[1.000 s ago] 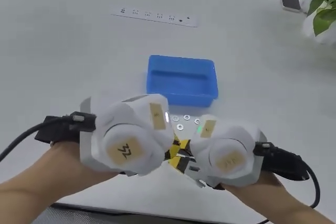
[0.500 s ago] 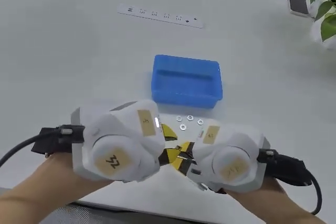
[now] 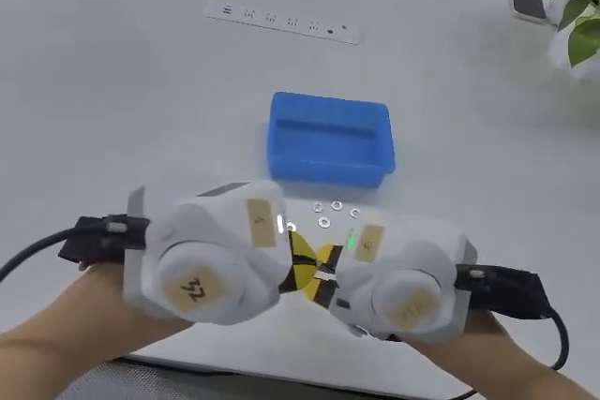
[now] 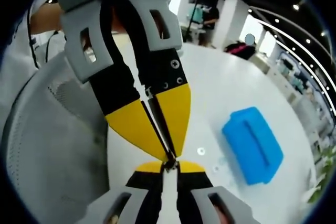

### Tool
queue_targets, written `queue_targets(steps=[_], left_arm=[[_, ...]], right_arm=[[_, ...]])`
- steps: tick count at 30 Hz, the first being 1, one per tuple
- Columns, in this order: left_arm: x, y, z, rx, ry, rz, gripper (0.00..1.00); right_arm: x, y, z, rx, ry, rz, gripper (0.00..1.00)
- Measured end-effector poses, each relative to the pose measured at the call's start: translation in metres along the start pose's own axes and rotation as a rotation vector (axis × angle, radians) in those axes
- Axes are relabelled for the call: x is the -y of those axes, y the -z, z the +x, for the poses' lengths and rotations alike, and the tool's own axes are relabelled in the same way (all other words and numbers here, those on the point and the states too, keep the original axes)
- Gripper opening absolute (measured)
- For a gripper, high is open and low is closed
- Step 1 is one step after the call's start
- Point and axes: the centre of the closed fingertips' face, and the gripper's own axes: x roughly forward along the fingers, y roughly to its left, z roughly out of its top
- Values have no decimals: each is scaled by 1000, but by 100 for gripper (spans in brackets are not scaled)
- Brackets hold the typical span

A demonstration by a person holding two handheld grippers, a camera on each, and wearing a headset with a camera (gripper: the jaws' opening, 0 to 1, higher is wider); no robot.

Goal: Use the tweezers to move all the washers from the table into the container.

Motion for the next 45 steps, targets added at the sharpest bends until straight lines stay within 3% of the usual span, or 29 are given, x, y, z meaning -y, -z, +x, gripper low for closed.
queue_targets(steps=[6,9,13,20,26,29,32,37,41,45], left_arm=[[-1,4,1,-9,-12,-17,0],[-2,9,1,-27,-37,-14,1],[-4,11,-11,18,-91,-143,4],[-13,47,-47,-23,-280,-333,24],[-28,80,-85,-3,-565,-494,61],[-32,90,-97,-11,-656,-541,71],[-38,91,-103,44,-724,-598,82],[-49,90,-111,114,-818,-605,87],[-53,94,-113,94,-865,-569,90],[-51,98,-108,49,-860,-534,90]], right_arm=[[-1,-1,1,1,-15,14,3],[-4,-2,2,-9,-12,-22,1],[-4,-3,2,-11,-7,-32,1],[7,-2,-1,7,6,38,1],[33,-8,-7,56,43,146,2],[46,-12,-6,74,56,187,3],[58,-14,-3,83,62,205,3],[72,-17,2,91,68,231,3],[78,-19,7,101,62,263,3],[77,-18,14,98,52,276,3]])
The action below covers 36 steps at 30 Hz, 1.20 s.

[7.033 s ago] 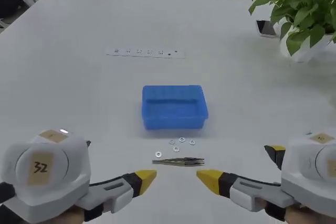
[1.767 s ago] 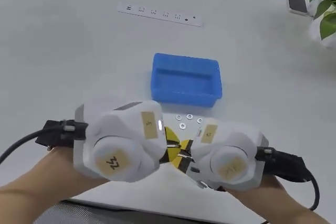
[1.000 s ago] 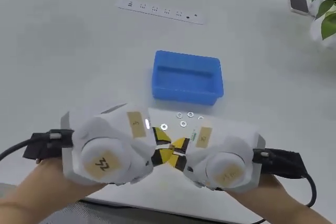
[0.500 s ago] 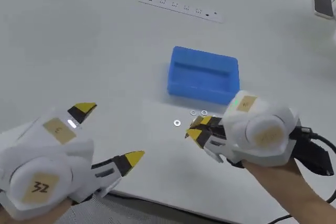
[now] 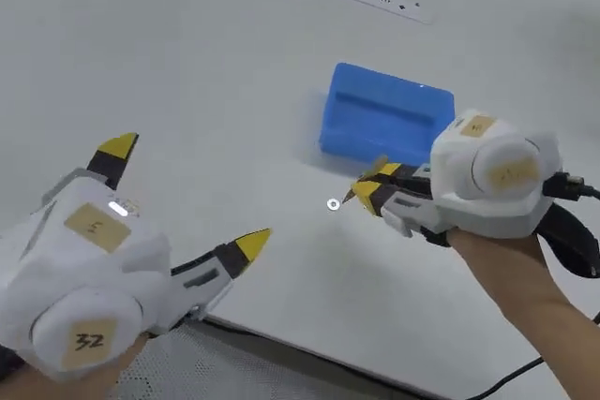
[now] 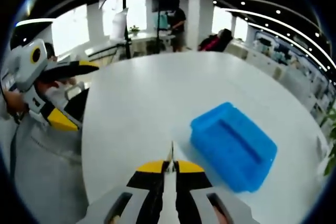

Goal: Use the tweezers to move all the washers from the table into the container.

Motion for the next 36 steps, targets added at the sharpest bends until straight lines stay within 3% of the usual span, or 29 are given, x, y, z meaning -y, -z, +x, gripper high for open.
queue_targets(steps=[7,14,23,29,33,35,36], left_arm=[[-5,2,2,-5,-19,-3,95],[0,4,3,-19,-1,12,97],[2,8,3,-47,2,49,95],[4,11,4,-65,15,59,93],[13,14,4,-92,68,61,87],[25,14,4,-105,149,45,82],[30,13,5,-109,184,37,80]], right_arm=[[-2,0,5,-6,2,1,4],[-4,1,9,-27,1,-18,3],[-3,4,-1,-43,9,-14,1],[-5,-2,-11,-18,12,8,1],[-14,-9,-19,16,5,35,1],[-17,-12,-23,40,3,50,1],[-21,-18,-29,77,-4,89,1]])
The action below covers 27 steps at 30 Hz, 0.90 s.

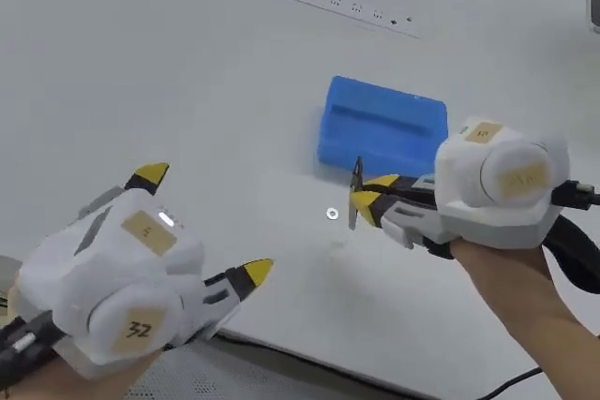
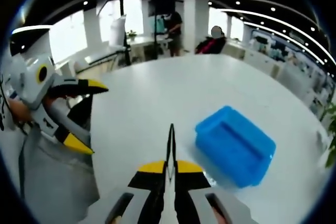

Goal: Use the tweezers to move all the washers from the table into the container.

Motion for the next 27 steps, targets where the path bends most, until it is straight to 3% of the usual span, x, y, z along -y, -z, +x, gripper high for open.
queue_targets(steps=[3,7,8,13,16,18,20,23,27], left_arm=[[15,-4,6,-18,95,-8,69],[38,-20,18,5,238,1,53],[43,-21,20,-2,267,-10,51],[75,-27,27,-13,504,-145,30],[84,-25,27,-45,596,-195,28],[86,-33,27,-13,639,-243,24],[92,-40,23,8,720,-309,19],[98,-50,17,32,811,-360,14],[105,-58,7,37,873,-371,4]], right_arm=[[-7,-7,-7,50,-29,60,1],[-20,-19,-20,118,-86,132,1],[-23,-21,-22,133,-95,147,1],[-37,-27,-34,175,-164,159,1],[-39,-30,-39,195,-187,169,2],[-44,-32,-43,213,-240,201,2],[-47,-35,-48,241,-298,238,2],[-54,-38,-57,267,-393,286,2],[-52,-38,-64,288,-427,311,2]])
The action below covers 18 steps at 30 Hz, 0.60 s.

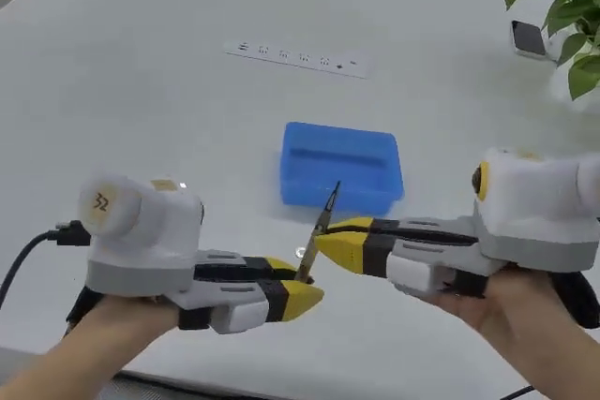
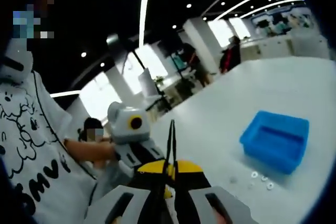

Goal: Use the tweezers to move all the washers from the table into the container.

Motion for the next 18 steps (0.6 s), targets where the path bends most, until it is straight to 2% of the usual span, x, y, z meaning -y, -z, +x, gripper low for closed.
queue_targets(steps=[4,5,9,10,11,12,13,14,16,18], left_arm=[[4,0,-1,-31,-4,19,1],[4,1,-2,-50,0,32,1],[4,0,-3,-70,3,46,0],[4,1,-4,-93,-1,47,0],[0,3,-5,-114,-27,55,0],[-12,3,-7,-133,-106,89,0],[-13,5,-8,-158,-111,143,0],[-10,6,-8,-172,-102,181,0],[-12,6,-7,-182,-142,187,0],[-18,10,-7,-226,-191,223,0]], right_arm=[[0,2,-6,11,-21,16,2],[-2,2,-6,10,-34,22,2],[-1,2,-6,18,-12,29,3],[0,3,-7,13,0,34,4],[0,5,-8,1,7,30,1],[3,5,-10,-5,32,20,0],[5,3,-13,14,55,16,0],[5,3,-15,16,57,15,0],[6,4,-18,21,72,20,0],[6,5,-20,17,101,1,0]])
